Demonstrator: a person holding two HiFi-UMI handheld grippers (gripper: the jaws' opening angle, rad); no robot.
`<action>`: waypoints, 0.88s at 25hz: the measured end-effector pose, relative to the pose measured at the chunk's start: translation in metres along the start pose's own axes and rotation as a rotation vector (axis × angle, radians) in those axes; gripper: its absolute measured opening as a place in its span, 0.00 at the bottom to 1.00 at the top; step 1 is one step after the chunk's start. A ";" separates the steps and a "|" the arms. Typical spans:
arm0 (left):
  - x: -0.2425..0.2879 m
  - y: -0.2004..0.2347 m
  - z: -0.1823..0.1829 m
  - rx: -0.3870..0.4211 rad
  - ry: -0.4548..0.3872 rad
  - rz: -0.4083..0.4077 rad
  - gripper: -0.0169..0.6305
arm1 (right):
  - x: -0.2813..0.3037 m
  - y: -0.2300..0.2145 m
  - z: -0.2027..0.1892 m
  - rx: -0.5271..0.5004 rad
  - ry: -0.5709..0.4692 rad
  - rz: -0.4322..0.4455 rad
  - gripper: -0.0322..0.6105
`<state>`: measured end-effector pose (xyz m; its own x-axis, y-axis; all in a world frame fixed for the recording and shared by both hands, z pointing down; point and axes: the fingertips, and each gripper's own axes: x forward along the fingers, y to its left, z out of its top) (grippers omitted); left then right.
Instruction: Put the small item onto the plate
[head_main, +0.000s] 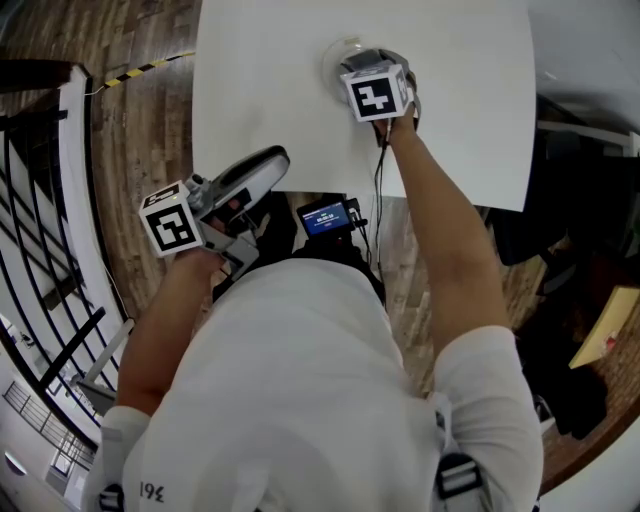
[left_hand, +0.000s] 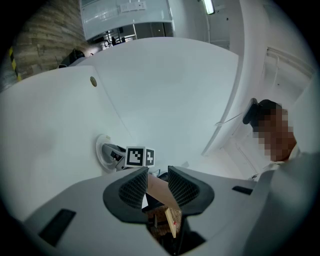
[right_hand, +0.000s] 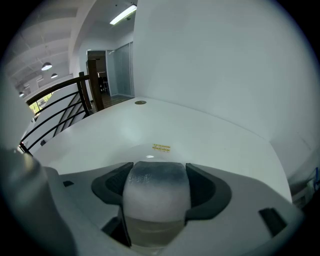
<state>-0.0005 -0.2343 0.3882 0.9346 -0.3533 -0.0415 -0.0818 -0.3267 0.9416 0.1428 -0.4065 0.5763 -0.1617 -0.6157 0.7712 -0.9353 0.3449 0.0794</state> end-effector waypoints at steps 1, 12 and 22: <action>0.001 0.001 0.001 -0.001 0.002 0.002 0.20 | 0.001 -0.002 0.001 0.001 -0.001 0.000 0.55; -0.006 0.000 -0.005 -0.004 0.011 0.010 0.20 | 0.001 0.004 0.002 0.033 -0.031 -0.010 0.55; -0.004 0.003 -0.005 -0.010 0.005 0.023 0.20 | 0.005 0.001 -0.010 0.115 0.020 0.007 0.55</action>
<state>-0.0028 -0.2299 0.3926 0.9343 -0.3561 -0.0179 -0.0998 -0.3095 0.9457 0.1444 -0.4025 0.5865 -0.1633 -0.5989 0.7840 -0.9642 0.2651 0.0017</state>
